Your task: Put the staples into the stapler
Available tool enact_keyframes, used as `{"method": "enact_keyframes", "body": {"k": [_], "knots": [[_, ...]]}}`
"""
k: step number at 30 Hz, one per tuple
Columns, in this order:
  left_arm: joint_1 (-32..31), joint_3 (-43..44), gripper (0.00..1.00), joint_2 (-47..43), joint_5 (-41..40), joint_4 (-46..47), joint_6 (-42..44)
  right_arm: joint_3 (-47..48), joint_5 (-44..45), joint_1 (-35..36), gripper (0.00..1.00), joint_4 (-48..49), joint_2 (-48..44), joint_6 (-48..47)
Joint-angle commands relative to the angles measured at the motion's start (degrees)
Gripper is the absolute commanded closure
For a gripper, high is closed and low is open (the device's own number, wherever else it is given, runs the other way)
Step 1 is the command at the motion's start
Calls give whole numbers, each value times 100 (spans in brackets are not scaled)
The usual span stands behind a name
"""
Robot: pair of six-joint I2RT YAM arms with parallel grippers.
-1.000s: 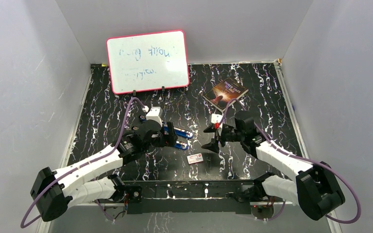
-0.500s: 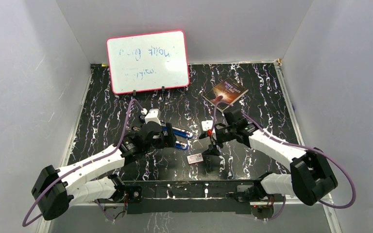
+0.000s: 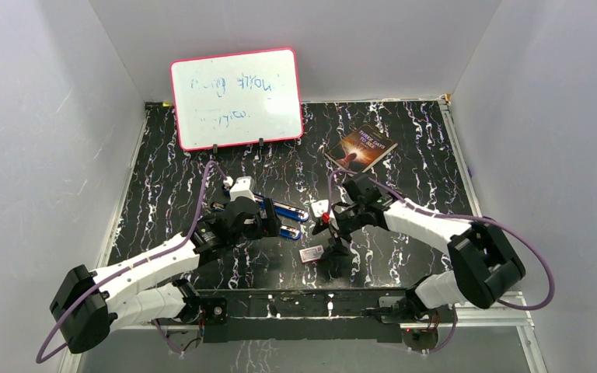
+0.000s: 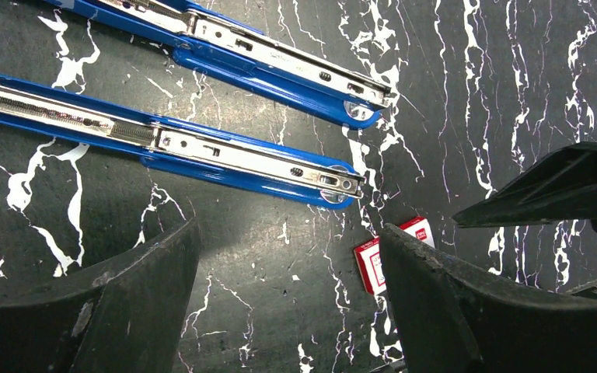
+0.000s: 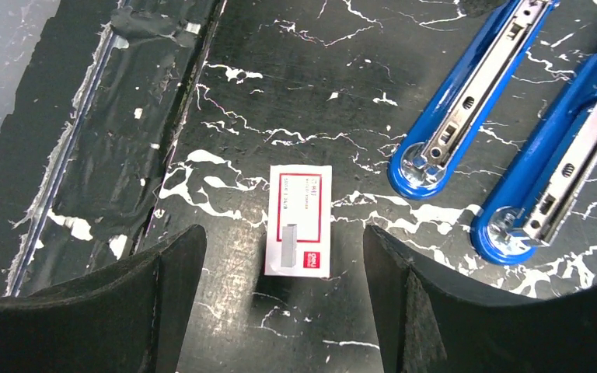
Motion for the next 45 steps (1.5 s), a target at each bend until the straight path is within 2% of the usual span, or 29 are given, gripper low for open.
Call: {"method": "enact_keyframes", "body": {"k": [1,19,32,45], "knots": [[33,-57,18,-133,-107,55,-68,380,-220,99,19,-370,344,-506],[28,-164,22,-261,-33,36,-174,26,790,480,26,601,738,-13],[29,-267,25,-421,-109,-23,-343,92,1679,839,29,104,794,-96],[30,-796,35,-887,48,182,-867,203,1867,935,40,-114,1011,-177]]}}
